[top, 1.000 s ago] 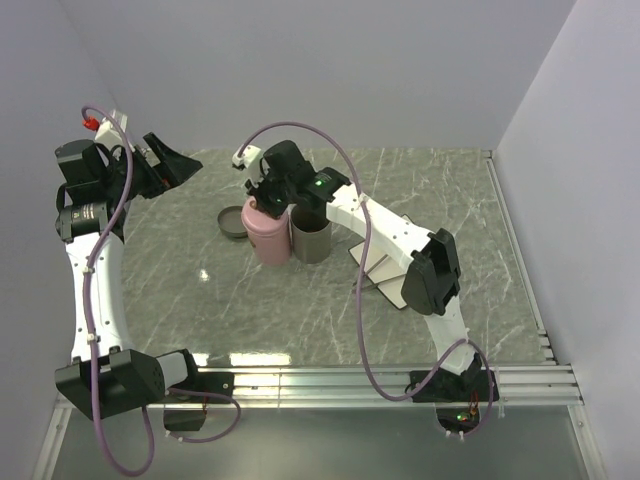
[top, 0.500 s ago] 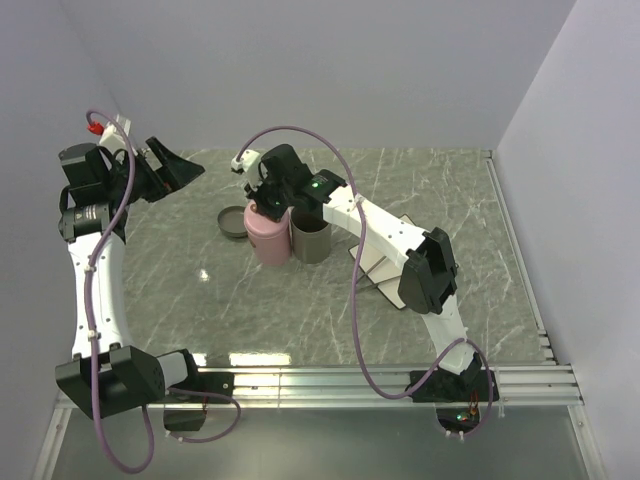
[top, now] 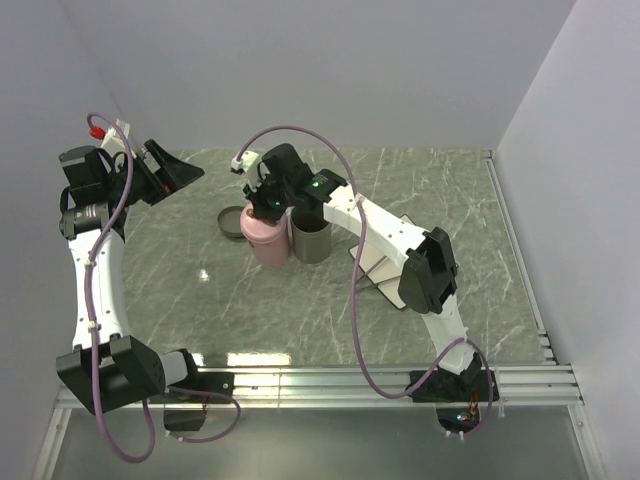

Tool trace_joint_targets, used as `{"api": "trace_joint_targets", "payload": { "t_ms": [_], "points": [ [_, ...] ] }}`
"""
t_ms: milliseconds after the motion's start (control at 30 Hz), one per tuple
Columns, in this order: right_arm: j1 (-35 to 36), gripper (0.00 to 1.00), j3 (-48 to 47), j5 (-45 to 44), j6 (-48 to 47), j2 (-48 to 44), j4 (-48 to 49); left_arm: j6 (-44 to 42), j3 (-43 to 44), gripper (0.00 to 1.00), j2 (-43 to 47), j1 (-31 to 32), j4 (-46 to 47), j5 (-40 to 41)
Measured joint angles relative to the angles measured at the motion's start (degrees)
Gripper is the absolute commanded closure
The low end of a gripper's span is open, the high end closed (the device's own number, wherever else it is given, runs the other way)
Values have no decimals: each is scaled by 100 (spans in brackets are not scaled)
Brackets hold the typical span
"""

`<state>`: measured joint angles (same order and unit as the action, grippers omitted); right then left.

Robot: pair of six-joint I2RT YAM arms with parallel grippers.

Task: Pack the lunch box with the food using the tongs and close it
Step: Close the box lid on the packing box.

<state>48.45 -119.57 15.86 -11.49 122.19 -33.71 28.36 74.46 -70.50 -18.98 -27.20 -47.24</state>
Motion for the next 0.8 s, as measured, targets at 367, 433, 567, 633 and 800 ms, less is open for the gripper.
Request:
{"api": "trace_joint_targets", "payload": {
  "t_ms": [367, 433, 567, 633, 800],
  "points": [
    [-52, 100, -9, -17, 55, 0, 2, 111, -22, 1, 0, -2, 46, -103],
    [-92, 100, -15, -11, 52, 0, 4, 120, -22, 1, 0, -2, 48, -107],
    [-197, 100, -33, 35, 52, 0, 4, 136, -118, 1, 17, -2, 153, -120],
    [-243, 100, -44, 87, 55, 0, 7, 138, -153, 1, 17, -2, 160, -122],
    [-317, 100, -44, 345, 103, 0, -2, 133, -175, 1, 20, -2, 177, -142]
  ]
}}
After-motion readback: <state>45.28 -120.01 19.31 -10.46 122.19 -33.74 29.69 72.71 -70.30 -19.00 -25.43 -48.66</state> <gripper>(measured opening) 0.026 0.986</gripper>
